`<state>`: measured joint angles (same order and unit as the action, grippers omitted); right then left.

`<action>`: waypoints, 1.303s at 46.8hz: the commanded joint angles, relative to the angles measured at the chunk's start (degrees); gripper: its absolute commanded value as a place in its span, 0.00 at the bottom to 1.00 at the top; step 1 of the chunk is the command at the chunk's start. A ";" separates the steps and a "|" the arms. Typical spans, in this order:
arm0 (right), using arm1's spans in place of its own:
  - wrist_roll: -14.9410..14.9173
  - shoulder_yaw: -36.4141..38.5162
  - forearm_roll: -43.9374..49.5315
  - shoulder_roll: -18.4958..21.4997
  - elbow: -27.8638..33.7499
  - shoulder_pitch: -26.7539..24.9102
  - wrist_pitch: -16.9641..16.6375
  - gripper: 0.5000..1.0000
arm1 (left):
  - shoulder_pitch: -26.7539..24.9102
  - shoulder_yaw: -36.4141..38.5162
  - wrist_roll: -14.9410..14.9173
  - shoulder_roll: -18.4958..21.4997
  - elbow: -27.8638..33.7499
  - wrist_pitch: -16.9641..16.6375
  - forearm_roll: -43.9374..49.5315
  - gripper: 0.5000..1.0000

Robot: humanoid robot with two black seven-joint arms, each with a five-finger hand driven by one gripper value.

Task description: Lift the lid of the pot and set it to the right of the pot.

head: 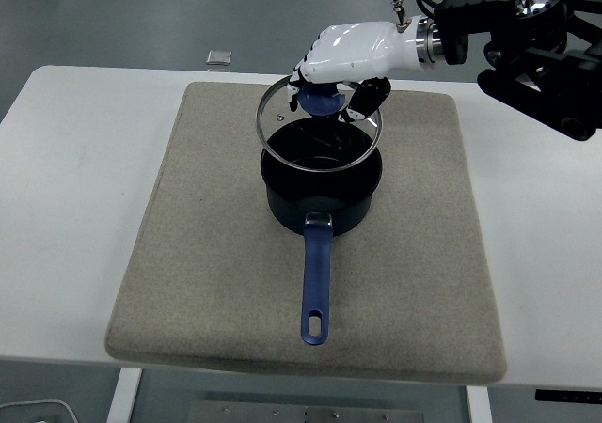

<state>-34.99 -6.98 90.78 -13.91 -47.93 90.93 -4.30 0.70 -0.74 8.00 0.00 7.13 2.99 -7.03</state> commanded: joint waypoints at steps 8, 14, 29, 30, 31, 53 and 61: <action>-0.01 0.22 -0.52 1.07 7.32 0.65 -0.09 0.00 | 0.01 0.04 0.00 0.00 0.08 0.00 0.00 1.00; -0.01 0.30 -0.52 1.25 11.54 0.39 0.00 0.00 | 0.01 -0.05 0.00 0.00 -0.01 0.00 0.00 1.00; -0.01 -0.14 -1.13 2.13 19.89 -1.98 0.26 0.00 | 0.01 -0.05 0.00 0.00 0.08 0.00 0.00 1.00; -0.01 -0.14 -0.96 2.22 20.33 -2.33 0.52 0.00 | 0.01 0.04 0.00 0.00 -0.01 0.00 0.00 1.00; -0.01 -0.22 -0.96 2.22 20.68 -2.60 0.52 0.00 | 0.01 -0.05 0.00 0.00 0.08 0.00 0.00 1.00; -0.01 -5.50 -1.04 2.13 21.74 -5.15 1.40 0.00 | 0.01 0.04 0.00 0.00 0.08 0.00 0.00 1.00; -0.01 -5.41 -1.04 2.04 21.56 -6.90 1.40 0.00 | 0.01 0.04 0.00 0.00 0.08 0.00 0.00 1.00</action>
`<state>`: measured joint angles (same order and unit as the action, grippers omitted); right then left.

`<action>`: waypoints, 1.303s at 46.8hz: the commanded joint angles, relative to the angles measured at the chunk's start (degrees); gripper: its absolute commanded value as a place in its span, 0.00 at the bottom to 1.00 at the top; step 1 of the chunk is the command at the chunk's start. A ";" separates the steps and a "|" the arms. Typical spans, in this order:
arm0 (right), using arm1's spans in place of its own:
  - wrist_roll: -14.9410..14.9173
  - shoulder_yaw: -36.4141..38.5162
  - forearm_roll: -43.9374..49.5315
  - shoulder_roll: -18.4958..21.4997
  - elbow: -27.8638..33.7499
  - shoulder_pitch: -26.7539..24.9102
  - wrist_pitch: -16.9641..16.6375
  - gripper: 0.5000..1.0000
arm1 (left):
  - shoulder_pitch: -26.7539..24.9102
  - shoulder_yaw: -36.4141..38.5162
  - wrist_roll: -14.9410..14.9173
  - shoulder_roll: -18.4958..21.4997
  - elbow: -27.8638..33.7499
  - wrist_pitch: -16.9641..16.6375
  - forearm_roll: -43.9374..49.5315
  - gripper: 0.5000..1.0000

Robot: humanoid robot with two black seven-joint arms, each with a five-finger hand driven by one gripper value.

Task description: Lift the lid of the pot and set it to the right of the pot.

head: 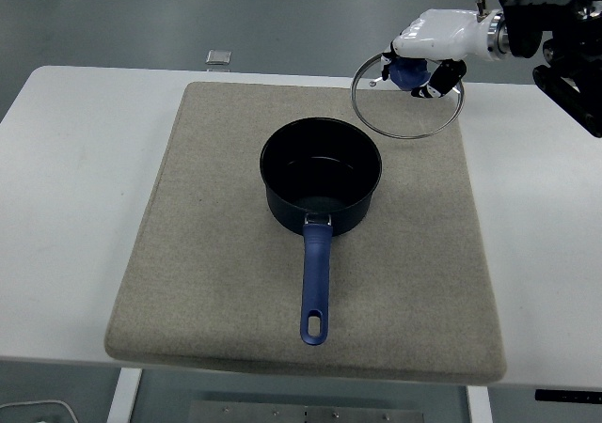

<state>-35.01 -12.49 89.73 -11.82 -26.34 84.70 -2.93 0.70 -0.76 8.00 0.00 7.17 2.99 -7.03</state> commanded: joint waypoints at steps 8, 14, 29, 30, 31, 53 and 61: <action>0.01 0.10 0.09 -0.05 0.15 -2.70 1.17 0.00 | 0.00 -0.03 0.00 0.00 -0.05 0.00 0.00 1.00; 0.01 0.10 0.00 -0.22 0.94 -3.49 1.44 0.00 | 0.00 0.05 0.09 0.00 -0.05 0.00 0.00 1.00; 0.01 -1.84 0.00 -0.93 1.29 -4.81 2.58 0.00 | 0.00 0.05 0.00 0.00 -0.05 0.00 0.00 1.00; 0.01 -1.84 0.00 -0.93 1.29 -4.90 2.58 0.00 | 0.00 -0.03 0.00 0.00 0.03 0.00 0.00 1.00; 0.01 -1.84 0.09 -0.84 1.29 -4.99 2.58 0.00 | 0.00 -0.03 0.00 0.00 0.04 0.00 0.00 1.00; 0.01 -2.01 0.00 -0.57 1.20 -6.39 2.58 0.00 | 0.00 -0.03 0.00 0.00 -0.05 0.00 0.00 1.00; 0.01 -1.92 -0.08 -0.57 1.20 -7.18 2.58 0.00 | 0.00 -0.03 0.00 0.00 -0.05 0.00 0.00 1.00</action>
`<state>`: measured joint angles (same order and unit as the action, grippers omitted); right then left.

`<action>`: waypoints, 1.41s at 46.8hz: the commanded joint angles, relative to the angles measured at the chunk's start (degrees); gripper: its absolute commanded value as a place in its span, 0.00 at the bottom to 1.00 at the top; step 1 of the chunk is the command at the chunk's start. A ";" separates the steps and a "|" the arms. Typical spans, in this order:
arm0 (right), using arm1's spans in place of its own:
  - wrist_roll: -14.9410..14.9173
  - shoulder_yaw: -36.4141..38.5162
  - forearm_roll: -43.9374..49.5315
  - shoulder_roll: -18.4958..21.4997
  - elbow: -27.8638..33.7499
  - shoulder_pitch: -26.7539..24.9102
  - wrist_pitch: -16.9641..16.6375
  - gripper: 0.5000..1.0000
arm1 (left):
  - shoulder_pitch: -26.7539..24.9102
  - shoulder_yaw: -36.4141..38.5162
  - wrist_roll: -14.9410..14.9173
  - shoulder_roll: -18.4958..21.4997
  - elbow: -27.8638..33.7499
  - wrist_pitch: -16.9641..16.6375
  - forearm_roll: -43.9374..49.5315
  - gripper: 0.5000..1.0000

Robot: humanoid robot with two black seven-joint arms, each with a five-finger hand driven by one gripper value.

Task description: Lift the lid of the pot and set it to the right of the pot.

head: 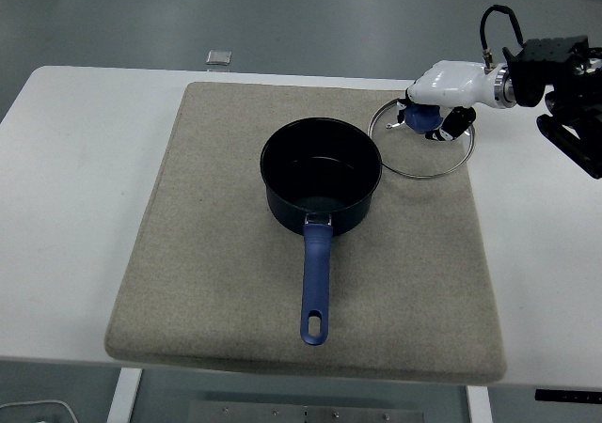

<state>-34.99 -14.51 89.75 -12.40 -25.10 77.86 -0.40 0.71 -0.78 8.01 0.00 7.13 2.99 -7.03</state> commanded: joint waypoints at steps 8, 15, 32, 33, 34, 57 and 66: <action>-0.01 0.18 -0.19 0.18 -0.13 -1.04 0.14 0.00 | 0.00 0.08 -0.02 0.00 -0.01 0.00 0.00 1.00; -0.01 0.27 -0.28 0.18 -0.13 -1.22 0.14 0.00 | 0.00 -0.01 -0.02 0.00 0.08 0.00 0.00 1.00; -0.01 0.53 -0.37 0.45 -0.13 -1.84 0.58 0.00 | 0.00 -0.01 -0.02 0.00 -0.01 0.00 0.00 1.00; -0.01 0.53 -0.37 0.53 -0.13 -1.92 0.58 0.00 | 0.00 -0.01 -0.02 0.00 0.08 0.00 0.00 1.00; -0.01 0.53 -0.54 0.53 -0.13 -1.92 0.58 0.00 | 0.00 -0.01 -0.02 0.00 0.08 0.00 0.00 1.00; -0.01 0.53 -5.63 0.45 -0.04 -2.45 -0.04 0.24 | 0.00 -0.01 -0.02 0.00 0.08 0.00 0.00 1.00; -0.01 0.27 -8.01 0.53 -0.13 -2.54 -0.13 0.81 | 0.00 0.08 -0.02 0.00 -0.01 0.00 0.00 1.00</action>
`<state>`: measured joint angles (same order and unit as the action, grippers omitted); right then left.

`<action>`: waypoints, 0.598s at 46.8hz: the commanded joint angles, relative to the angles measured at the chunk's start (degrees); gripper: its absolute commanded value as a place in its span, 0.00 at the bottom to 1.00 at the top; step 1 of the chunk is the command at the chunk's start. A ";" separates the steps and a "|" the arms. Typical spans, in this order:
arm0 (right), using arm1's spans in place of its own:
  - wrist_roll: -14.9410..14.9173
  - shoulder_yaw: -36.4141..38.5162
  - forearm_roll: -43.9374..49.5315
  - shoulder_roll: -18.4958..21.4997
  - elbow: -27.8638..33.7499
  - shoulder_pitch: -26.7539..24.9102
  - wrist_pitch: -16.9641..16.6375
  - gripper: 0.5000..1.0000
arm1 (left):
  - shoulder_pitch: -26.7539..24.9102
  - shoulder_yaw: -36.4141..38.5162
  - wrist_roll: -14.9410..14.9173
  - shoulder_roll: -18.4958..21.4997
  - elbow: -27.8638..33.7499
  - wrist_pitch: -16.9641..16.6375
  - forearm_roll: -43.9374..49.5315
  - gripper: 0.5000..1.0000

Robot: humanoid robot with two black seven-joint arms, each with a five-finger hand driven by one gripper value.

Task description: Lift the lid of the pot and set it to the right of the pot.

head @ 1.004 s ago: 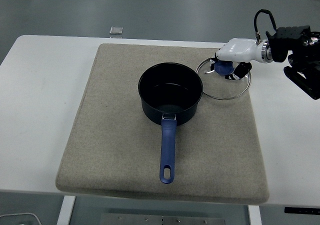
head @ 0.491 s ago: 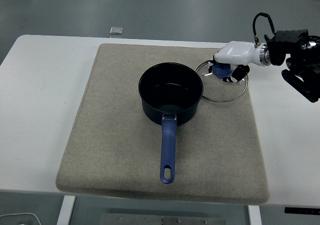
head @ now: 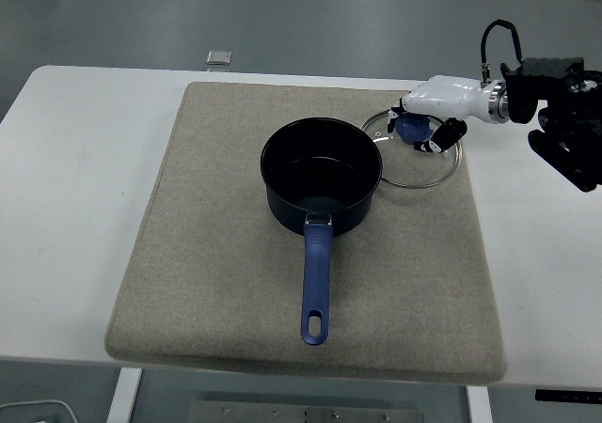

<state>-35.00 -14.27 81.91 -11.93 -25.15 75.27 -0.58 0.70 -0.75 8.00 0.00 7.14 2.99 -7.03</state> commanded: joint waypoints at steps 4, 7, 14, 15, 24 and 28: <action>0.00 0.03 -0.17 0.07 -0.07 0.06 0.14 0.81 | 0.00 -0.04 0.00 0.00 -0.02 0.00 0.00 1.00; 0.00 0.03 -0.09 0.07 -0.07 0.06 0.14 0.81 | 0.00 -0.04 0.00 0.00 -0.02 0.00 0.00 1.00; 0.00 0.11 -0.08 -0.02 -0.07 0.32 0.14 0.81 | 0.00 0.04 0.00 0.00 0.07 0.00 0.00 1.00; 0.00 0.11 -0.08 -0.02 -0.07 0.32 0.14 0.81 | 0.00 0.04 0.00 0.00 -0.02 0.00 0.00 1.00; 0.00 0.20 -0.08 -0.81 0.02 1.28 0.58 0.81 | 0.00 -0.04 0.00 0.00 -0.02 0.00 0.00 1.00; 0.00 -0.06 0.09 -1.25 0.02 3.74 0.32 0.81 | 0.00 -0.04 0.00 0.00 -0.02 0.00 0.00 1.00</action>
<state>-35.00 -14.11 81.83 -12.83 -25.19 77.28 -0.09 0.70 -0.77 8.00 0.00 7.14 2.99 -7.03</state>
